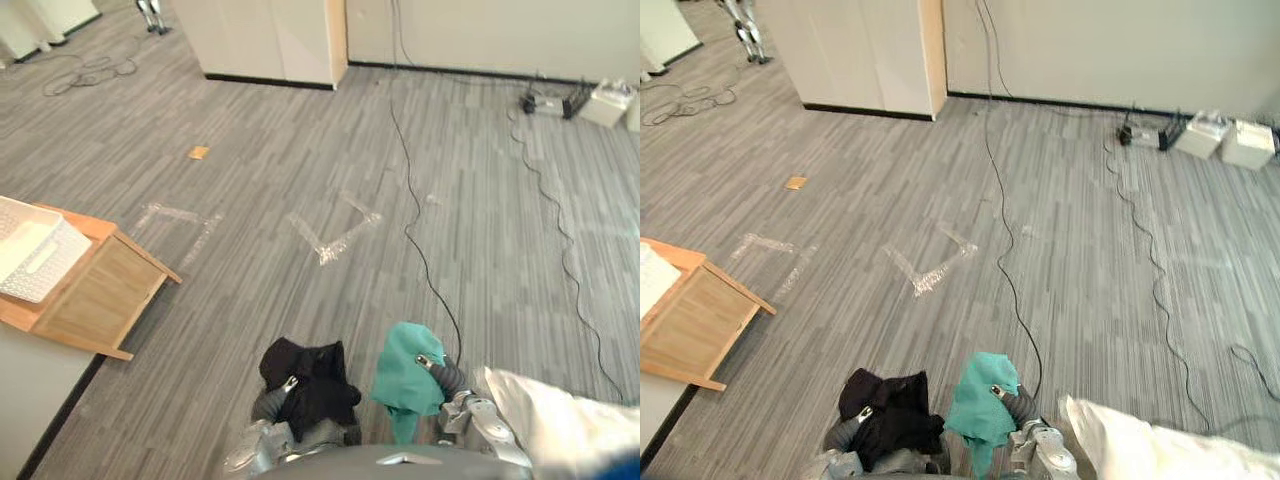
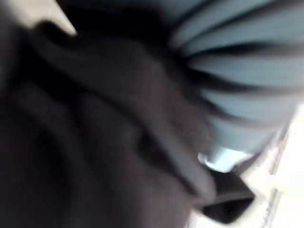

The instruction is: Tidy the bed and pick cloth on bed and put in laundry

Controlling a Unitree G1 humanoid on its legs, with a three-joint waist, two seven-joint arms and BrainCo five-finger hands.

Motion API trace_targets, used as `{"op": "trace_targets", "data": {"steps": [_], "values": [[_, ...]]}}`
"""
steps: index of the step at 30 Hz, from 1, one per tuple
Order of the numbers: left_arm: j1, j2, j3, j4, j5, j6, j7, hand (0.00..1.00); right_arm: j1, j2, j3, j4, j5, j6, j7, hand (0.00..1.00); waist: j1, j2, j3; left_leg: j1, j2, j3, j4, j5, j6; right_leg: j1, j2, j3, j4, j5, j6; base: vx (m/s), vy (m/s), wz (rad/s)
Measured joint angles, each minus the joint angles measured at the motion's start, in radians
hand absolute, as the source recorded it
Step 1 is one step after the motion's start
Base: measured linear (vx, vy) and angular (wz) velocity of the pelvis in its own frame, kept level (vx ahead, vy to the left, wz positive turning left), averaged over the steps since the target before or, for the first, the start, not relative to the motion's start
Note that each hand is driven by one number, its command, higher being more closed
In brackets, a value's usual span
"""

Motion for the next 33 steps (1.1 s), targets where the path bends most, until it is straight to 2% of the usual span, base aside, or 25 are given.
{"op": "trace_targets", "data": {"steps": [2, 4, 7, 8, 11, 12, 13, 14, 15, 16, 17, 18, 19, 20, 21, 22, 24, 26, 27, 28, 29, 30, 31, 32, 33], "values": [[0.005, 0.005, 0.002, 0.038, -0.001, -0.016, 0.001, 1.00, 0.009, 0.002, 0.005, 0.001, 0.000, -0.001, -0.003, 1.00, -0.011, -0.002, -0.005, 0.062, 0.000, -0.052, -0.035, -0.016, -0.001, -0.067, 0.001, -0.010, 0.047, -0.032, -0.018, 0.33, -0.031, 0.82], [0.003, 0.011, 0.002, 0.053, 0.002, -0.018, 0.003, 1.00, 0.007, 0.002, 0.013, 0.021, -0.012, -0.015, -0.001, 1.00, -0.024, -0.008, -0.007, 0.105, 0.007, -0.103, -0.056, -0.025, -0.003, -0.134, 0.003, -0.044, -0.011, -0.071, -0.019, 0.37, -0.131, 0.85], [-0.019, 0.010, 0.001, 0.068, 0.030, -0.019, 0.017, 1.00, -0.029, 0.002, 0.014, 0.061, -0.027, -0.045, 0.004, 1.00, -0.047, -0.002, -0.009, 0.117, 0.065, -0.196, -0.058, -0.057, -0.030, -0.229, 0.094, -0.056, -0.305, -0.075, -0.016, 0.37, -0.223, 0.95], [-0.039, 0.011, 0.001, 0.090, 0.045, -0.026, 0.025, 1.00, -0.030, 0.002, 0.013, 0.070, -0.025, -0.063, 0.005, 1.00, -0.052, -0.002, -0.008, 0.121, 0.108, -0.254, -0.058, -0.075, -0.057, -0.244, 0.159, -0.047, -0.564, -0.007, -0.009, 0.39, -0.272, 0.98], [-0.041, 0.013, 0.011, 0.098, 0.069, -0.053, 0.024, 1.00, -0.027, 0.003, 0.013, 0.079, -0.015, -0.076, 0.005, 1.00, -0.048, -0.019, -0.013, 0.138, 0.128, -0.279, -0.058, -0.092, -0.087, -0.241, 0.200, -0.022, -0.873, 0.143, 0.005, 0.41, -0.308, 0.67], [-0.035, 0.013, 0.026, 0.106, 0.086, -0.078, 0.023, 1.00, -0.030, 0.002, 0.013, 0.082, -0.012, -0.077, 0.006, 1.00, -0.042, -0.038, -0.009, 0.172, 0.127, -0.277, -0.059, -0.119, -0.122, -0.247, 0.194, -0.016, -0.940, 0.188, -0.006, 0.46, -0.373, 0.43], [-0.041, 0.012, 0.038, 0.120, 0.102, -0.088, 0.023, 1.00, -0.034, -0.001, 0.011, 0.086, -0.005, -0.077, 0.006, 1.00, -0.043, -0.037, -0.003, 0.191, 0.138, -0.276, -0.055, -0.135, -0.134, -0.242, 0.200, -0.008, -0.910, 0.251, -0.033, 0.46, -0.384, 0.25], [-0.045, -0.005, 0.041, 0.145, 0.119, -0.101, 0.023, 1.00, -0.035, -0.007, 0.008, 0.096, 0.014, -0.077, 0.007, 1.00, -0.042, -0.014, -0.003, 0.205, 0.156, -0.266, -0.037, -0.147, -0.151, -0.248, 0.217, -0.008, -0.865, 0.272, -0.081, 0.46, -0.385, -0.04], [-0.045, -0.023, 0.040, 0.164, 0.135, -0.118, 0.019, 1.00, -0.065, -0.017, 0.006, 0.113, 0.026, -0.077, 0.006, 1.00, -0.040, 0.020, -0.005, 0.193, 0.194, -0.249, 0.017, -0.145, -0.152, -0.248, 0.251, -0.014, -0.831, 0.228, -0.124, 0.57, -0.452, -0.16], [-0.045, -0.034, 0.038, 0.169, 0.139, -0.130, 0.017, 1.00, -0.085, -0.031, 0.004, 0.114, 0.035, -0.076, 0.006, 1.00, -0.043, 0.039, -0.008, 0.165, 0.213, -0.234, 0.096, -0.132, -0.172, -0.242, 0.275, -0.027, -0.814, 0.195, -0.150, 0.49, -0.367, -0.17], [-0.045, -0.038, 0.038, 0.170, 0.141, -0.132, 0.017, 1.00, -0.091, -0.032, 0.004, 0.114, 0.040, -0.076, 0.006, 1.00, -0.044, 0.046, -0.011, 0.145, 0.224, -0.231, 0.149, -0.120, -0.185, -0.236, 0.290, -0.028, -0.810, 0.181, -0.153, 0.49, -0.356, -0.11], [-0.046, -0.040, 0.038, 0.169, 0.137, -0.141, 0.015, 1.00, -0.099, -0.032, 0.007, 0.113, 0.048, -0.074, 0.006, 1.00, -0.043, 0.054, -0.011, 0.101, 0.244, -0.226, 0.284, -0.083, -0.213, -0.206, 0.315, -0.036, -0.811, 0.150, -0.162, 0.45, -0.331, -0.09], [-0.047, -0.040, 0.038, 0.167, 0.132, -0.155, 0.013, 1.00, -0.101, -0.037, 0.015, 0.105, 0.051, -0.068, 0.007, 1.00, -0.044, 0.063, -0.005, 0.036, 0.262, -0.222, 0.454, -0.001, -0.242, -0.158, 0.339, -0.040, -0.820, 0.119, -0.167, 0.51, -0.377, -0.05], [-0.048, -0.042, 0.038, 0.167, 0.130, -0.161, 0.011, 1.00, -0.101, -0.040, 0.022, 0.099, 0.051, -0.064, 0.008, 1.00, -0.047, 0.068, -0.002, -0.001, 0.274, -0.216, 0.548, 0.074, -0.271, -0.125, 0.353, -0.041, -0.836, 0.102, -0.167, 0.42, -0.281, 0.03], [-0.043, -0.046, 0.039, 0.162, 0.130, -0.173, 0.008, 1.00, -0.093, -0.045, 0.039, 0.097, 0.051, -0.053, 0.011, 1.00, -0.047, 0.073, 0.001, -0.084, 0.310, -0.198, 0.731, 0.173, -0.285, -0.062, 0.380, -0.039, -0.882, 0.084, -0.170, 0.49, -0.286, 0.05], [-0.044, -0.047, 0.039, 0.145, 0.131, -0.176, 0.010, 1.00, -0.099, -0.053, 0.040, 0.096, 0.049, -0.033, 0.014, 1.00, -0.046, 0.085, 0.009, -0.183, 0.339, -0.157, 0.911, 0.138, -0.266, -0.011, 0.397, -0.037, -0.906, 0.070, -0.178, 0.39, -0.210, 0.02], [-0.045, -0.053, 0.038, 0.115, 0.125, -0.174, 0.024, 1.00, -0.107, -0.055, 0.039, 0.095, 0.038, -0.004, 0.015, 1.00, -0.045, 0.077, 0.019, -0.283, 0.334, -0.103, 0.996, 0.067, -0.248, 0.059, 0.395, -0.030, -0.942, 0.058, -0.173, 0.36, -0.210, -0.09], [-0.040, -0.069, 0.040, 0.092, 0.104, -0.173, 0.031, 1.00, -0.109, -0.056, 0.038, 0.094, 0.012, 0.017, 0.017, 1.00, -0.036, 0.072, 0.024, -0.320, 0.305, -0.054, 0.893, 0.000, -0.256, 0.115, 0.388, -0.027, -0.975, 0.054, -0.164, 0.23, -0.121, -0.21], [-0.039, -0.074, 0.040, 0.084, 0.098, -0.172, 0.041, 1.00, -0.111, -0.056, 0.038, 0.091, -0.001, 0.024, 0.018, 1.00, -0.038, 0.074, 0.027, -0.324, 0.288, -0.027, 0.791, -0.031, -0.252, 0.143, 0.387, -0.024, -0.990, 0.052, -0.160, 0.22, -0.034, -0.13], [-0.040, -0.078, 0.039, 0.083, 0.092, -0.170, 0.047, 1.00, -0.110, -0.055, 0.037, 0.085, -0.014, 0.028, 0.022, 1.00, -0.040, 0.075, 0.028, -0.320, 0.270, 0.003, 0.671, -0.048, -0.249, 0.164, 0.387, -0.024, -1.004, 0.050, -0.158, 0.31, -0.004, -0.10], [-0.041, -0.087, 0.039, 0.081, 0.077, -0.167, 0.050, 1.00, -0.109, -0.056, 0.035, 0.069, -0.040, 0.034, 0.037, 1.00, -0.042, 0.072, 0.029, -0.294, 0.241, 0.059, 0.457, -0.048, -0.248, 0.185, 0.382, -0.028, -1.018, 0.045, -0.150, 0.39, 0.028, -0.03], [-0.043, -0.086, 0.036, 0.081, 0.063, -0.165, 0.056, 1.00, -0.108, -0.057, 0.034, 0.060, -0.056, 0.031, 0.050, 1.00, -0.045, 0.071, 0.030, -0.264, 0.217, 0.133, 0.242, -0.006, -0.212, 0.206, 0.381, -0.042, -1.040, 0.042, -0.146, 0.33, 0.044, 0.08], [-0.046, -0.086, 0.036, 0.082, 0.060, -0.164, 0.065, 1.00, -0.107, -0.057, 0.034, 0.059, -0.062, 0.030, 0.054, 1.00, -0.048, 0.070, 0.030, -0.252, 0.209, 0.181, 0.151, 0.028, -0.197, 0.218, 0.381, -0.054, -1.050, 0.036, -0.137, 0.41, 0.094, 0.44], [-0.053, -0.084, 0.035, 0.083, 0.056, -0.162, 0.074, 1.00, -0.095, -0.057, 0.033, 0.060, -0.072, 0.022, 0.055, 1.00, -0.056, 0.070, 0.031, -0.233, 0.196, 0.273, 0.028, 0.089, -0.184, 0.248, 0.380, -0.092, -1.063, 0.023, -0.119, 0.35, 0.102, 0.92], [-0.061, -0.081, 0.035, 0.083, 0.056, -0.162, 0.084, 1.00, -0.077, -0.058, 0.030, 0.062, -0.078, 0.012, 0.055, 1.00, -0.066, 0.065, 0.032, -0.231, 0.187, 0.347, -0.024, 0.143, -0.137, 0.272, 0.372, -0.145, -1.060, -0.002, -0.094, 0.36, 0.119, 1.09]]}}
